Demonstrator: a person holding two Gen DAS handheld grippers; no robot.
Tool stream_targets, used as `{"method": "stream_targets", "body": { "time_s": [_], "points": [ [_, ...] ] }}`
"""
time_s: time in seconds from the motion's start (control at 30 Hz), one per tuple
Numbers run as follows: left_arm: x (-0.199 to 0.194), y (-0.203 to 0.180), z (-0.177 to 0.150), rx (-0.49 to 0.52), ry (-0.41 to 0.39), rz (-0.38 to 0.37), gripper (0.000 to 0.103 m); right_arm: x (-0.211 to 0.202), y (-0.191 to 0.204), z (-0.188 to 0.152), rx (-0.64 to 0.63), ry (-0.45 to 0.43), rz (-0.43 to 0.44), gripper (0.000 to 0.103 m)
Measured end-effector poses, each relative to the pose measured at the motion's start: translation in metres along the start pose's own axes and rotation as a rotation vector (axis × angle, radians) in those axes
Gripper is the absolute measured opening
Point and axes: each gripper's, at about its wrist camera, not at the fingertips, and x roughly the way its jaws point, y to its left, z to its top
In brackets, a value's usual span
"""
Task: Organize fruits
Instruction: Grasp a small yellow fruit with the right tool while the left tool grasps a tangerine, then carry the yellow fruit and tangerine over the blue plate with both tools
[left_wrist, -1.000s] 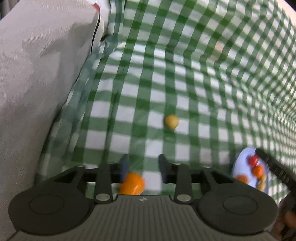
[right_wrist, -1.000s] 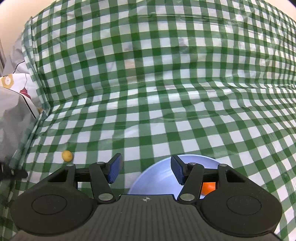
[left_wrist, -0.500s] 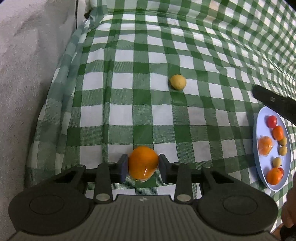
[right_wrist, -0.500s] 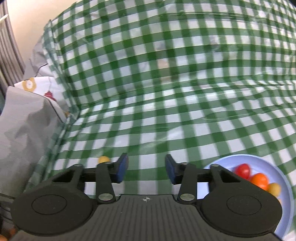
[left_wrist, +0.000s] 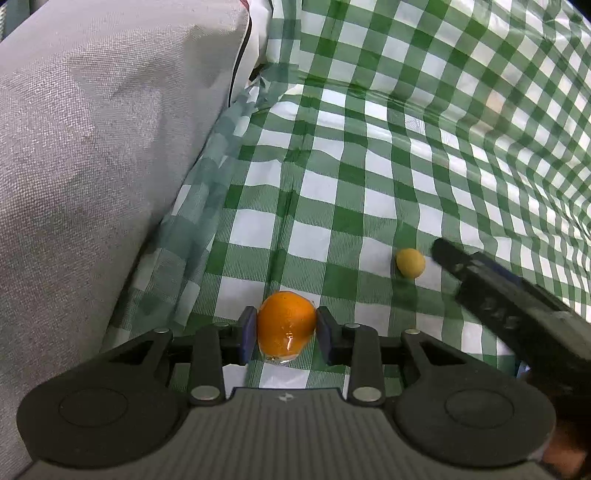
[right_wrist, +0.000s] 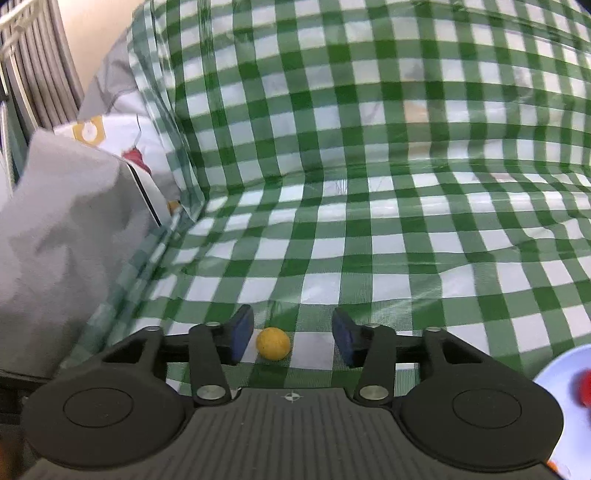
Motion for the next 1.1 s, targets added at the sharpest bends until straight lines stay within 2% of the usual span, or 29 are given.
{"method": "stream_targets", "body": {
  "time_s": [0.37, 0.43, 0.47, 0.53, 0.63, 0.83, 0.93, 1.1],
  "points": [
    [0.001, 0.004, -0.002, -0.014, 0.01, -0.008, 0.038, 0.04, 0.015, -0.005, -0.094, 0.053, -0.017, 0.049],
    [0.0, 0.006, -0.003, -0.02, 0.009, -0.005, 0.038, 0.046, 0.021, -0.009, -0.122, 0.063, -0.02, 0.043],
    [0.0, 0.008, -0.002, -0.026, 0.009, -0.005, 0.038, 0.047, 0.026, -0.012, -0.152, 0.053, -0.041, 0.027],
    [-0.001, 0.009, 0.0, -0.032, 0.005, -0.007, 0.038, 0.047, 0.031, -0.013, -0.188, 0.048, -0.044, 0.026],
    [-0.005, 0.009, 0.002, -0.042, -0.002, -0.016, 0.038, 0.042, 0.027, -0.01, -0.162, 0.045, -0.038, 0.026],
    [-0.015, -0.001, 0.007, -0.064, -0.021, -0.064, 0.038, -0.004, 0.017, 0.009, -0.146, -0.021, -0.038, 0.026],
    [-0.02, -0.01, 0.009, -0.061, -0.036, -0.076, 0.038, -0.035, 0.005, 0.017, -0.061, -0.03, -0.044, 0.026],
    [-0.02, -0.022, 0.009, -0.043, -0.037, -0.07, 0.038, -0.095, 0.011, 0.001, -0.003, -0.077, -0.081, 0.026]
  ]
}}
